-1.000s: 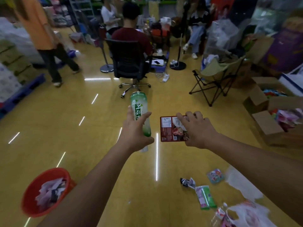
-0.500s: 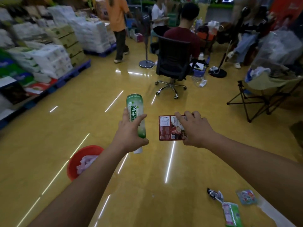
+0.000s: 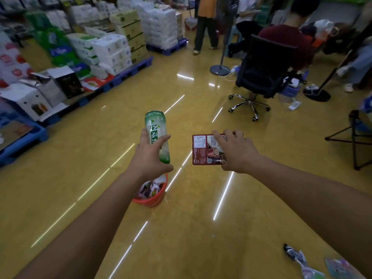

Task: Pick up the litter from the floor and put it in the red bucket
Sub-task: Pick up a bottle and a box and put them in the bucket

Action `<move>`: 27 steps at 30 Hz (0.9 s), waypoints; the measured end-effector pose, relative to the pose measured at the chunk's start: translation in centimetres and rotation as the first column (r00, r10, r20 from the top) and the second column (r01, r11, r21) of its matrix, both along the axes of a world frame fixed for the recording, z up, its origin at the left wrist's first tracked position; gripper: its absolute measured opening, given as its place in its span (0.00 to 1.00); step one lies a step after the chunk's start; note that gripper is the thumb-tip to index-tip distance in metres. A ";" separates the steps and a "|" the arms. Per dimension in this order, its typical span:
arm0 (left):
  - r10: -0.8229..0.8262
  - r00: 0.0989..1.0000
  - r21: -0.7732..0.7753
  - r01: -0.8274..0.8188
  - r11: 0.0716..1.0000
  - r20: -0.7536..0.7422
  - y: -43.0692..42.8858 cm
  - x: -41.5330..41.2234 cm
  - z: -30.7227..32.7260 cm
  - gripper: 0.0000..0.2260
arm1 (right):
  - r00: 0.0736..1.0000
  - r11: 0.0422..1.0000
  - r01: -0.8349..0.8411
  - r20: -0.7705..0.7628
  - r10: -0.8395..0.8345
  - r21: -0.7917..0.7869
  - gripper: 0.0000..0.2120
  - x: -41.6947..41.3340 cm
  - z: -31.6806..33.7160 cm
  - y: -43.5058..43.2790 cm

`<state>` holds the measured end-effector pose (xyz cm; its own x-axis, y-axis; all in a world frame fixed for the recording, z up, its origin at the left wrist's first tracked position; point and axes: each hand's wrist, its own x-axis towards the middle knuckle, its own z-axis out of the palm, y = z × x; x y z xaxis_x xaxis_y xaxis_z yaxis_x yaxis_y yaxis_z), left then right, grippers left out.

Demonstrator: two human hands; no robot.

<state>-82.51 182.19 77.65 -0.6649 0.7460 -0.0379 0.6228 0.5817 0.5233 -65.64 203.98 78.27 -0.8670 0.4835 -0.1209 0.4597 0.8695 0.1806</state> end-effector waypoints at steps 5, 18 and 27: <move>0.084 0.996 -0.047 -0.083 0.995 0.013 -3.1 -3.3 -1.3 0.43 | 0.997 0.997 -0.072 0.014 0.072 -0.019 0.56 -4.7 -1.2 -1.2; 0.254 0.964 -0.194 -0.236 0.952 0.079 -2.6 -13.4 -8.7 0.45 | 0.966 0.959 -0.248 0.035 0.255 -0.138 0.57 -19.5 -8.7 3.0; 0.438 0.858 -0.291 -0.362 0.886 0.267 -0.5 -18.0 -15.5 0.45 | 0.929 0.915 -0.312 0.120 0.351 -0.256 0.57 -28.2 -15.5 6.5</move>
